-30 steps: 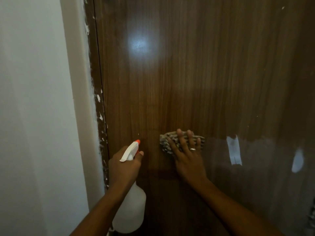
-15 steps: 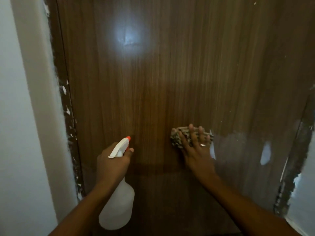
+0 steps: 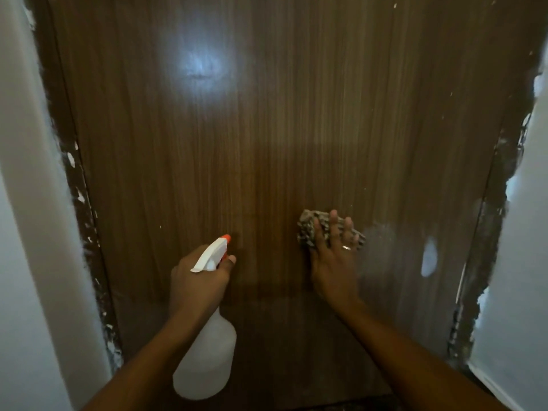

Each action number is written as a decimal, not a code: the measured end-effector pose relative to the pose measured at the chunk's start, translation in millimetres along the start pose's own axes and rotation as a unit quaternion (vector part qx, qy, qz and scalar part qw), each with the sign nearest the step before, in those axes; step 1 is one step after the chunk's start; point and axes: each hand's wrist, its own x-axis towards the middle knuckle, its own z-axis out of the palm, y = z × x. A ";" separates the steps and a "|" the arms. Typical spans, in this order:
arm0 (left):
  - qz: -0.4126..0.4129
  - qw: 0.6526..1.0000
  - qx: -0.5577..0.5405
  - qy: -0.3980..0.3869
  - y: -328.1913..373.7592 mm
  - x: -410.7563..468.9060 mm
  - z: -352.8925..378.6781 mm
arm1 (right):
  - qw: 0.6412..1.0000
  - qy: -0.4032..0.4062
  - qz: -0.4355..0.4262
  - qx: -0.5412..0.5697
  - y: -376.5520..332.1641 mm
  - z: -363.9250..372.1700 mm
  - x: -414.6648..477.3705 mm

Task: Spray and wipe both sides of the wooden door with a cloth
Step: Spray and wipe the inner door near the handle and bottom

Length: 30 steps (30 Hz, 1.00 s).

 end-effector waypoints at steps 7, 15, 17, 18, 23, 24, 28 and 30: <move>-0.008 1.000 0.011 -0.017 0.0 -8.8 19.4 | 0.959 -0.065 -0.265 -0.075 56.7 23.6 -68.3; -0.010 1.000 0.007 -0.027 -1.4 -9.7 49.0 | 0.999 0.013 0.037 0.035 37.8 2.5 -4.9; -0.018 0.999 0.010 -0.029 -3.4 -12.5 59.6 | 0.998 -0.002 -0.069 0.013 40.6 6.9 -9.5; -0.018 0.999 0.009 -0.033 -4.6 -14.2 64.4 | 0.989 -0.014 -0.147 -0.011 53.9 11.7 -19.9; -0.042 0.997 -0.017 -0.064 -3.0 -26.4 82.5 | 0.981 -0.050 -0.181 -0.058 130.6 8.4 -76.6; -0.043 0.997 -0.024 -0.065 -1.8 -28.5 86.2 | 0.991 -0.052 -0.117 -0.044 136.2 1.9 -72.5; -0.031 0.997 -0.034 -0.068 4.9 -33.3 103.1 | 0.990 0.000 0.138 0.011 120.8 -17.9 -25.4; -0.025 0.996 -0.038 -0.074 9.4 -32.4 114.7 | 0.984 0.026 0.175 0.014 105.1 -20.6 -2.5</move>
